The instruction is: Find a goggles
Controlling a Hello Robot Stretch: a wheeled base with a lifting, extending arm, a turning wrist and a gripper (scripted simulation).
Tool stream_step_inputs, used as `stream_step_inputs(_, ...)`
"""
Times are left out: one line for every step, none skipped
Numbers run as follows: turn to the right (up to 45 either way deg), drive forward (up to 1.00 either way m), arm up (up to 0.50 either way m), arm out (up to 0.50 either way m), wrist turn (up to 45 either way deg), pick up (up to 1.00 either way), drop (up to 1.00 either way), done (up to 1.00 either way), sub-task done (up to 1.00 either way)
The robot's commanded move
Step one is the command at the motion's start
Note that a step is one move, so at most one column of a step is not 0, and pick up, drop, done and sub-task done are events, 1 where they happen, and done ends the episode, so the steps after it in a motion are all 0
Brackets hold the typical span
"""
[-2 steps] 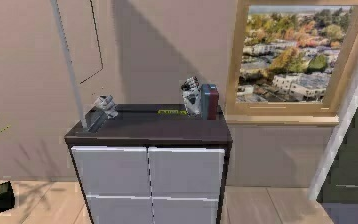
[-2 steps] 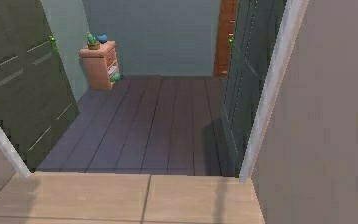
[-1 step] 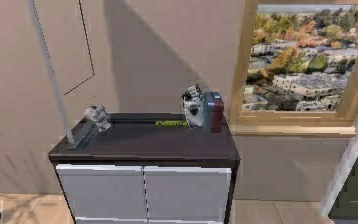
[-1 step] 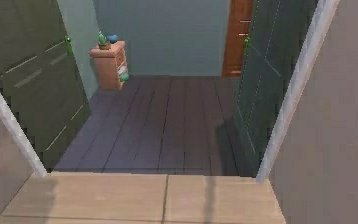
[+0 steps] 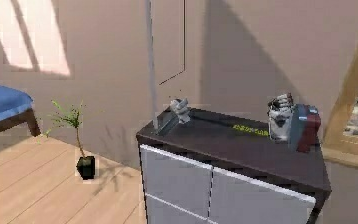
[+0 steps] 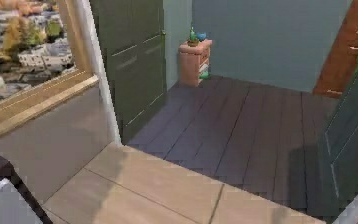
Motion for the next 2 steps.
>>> stream_step_inputs(0.0,0.20,0.00,0.00,0.0,0.00,0.00,0.00,0.00)
stream_step_inputs(0.0,0.00,0.00,0.00,0.0,0.00,0.00,1.00,0.00)
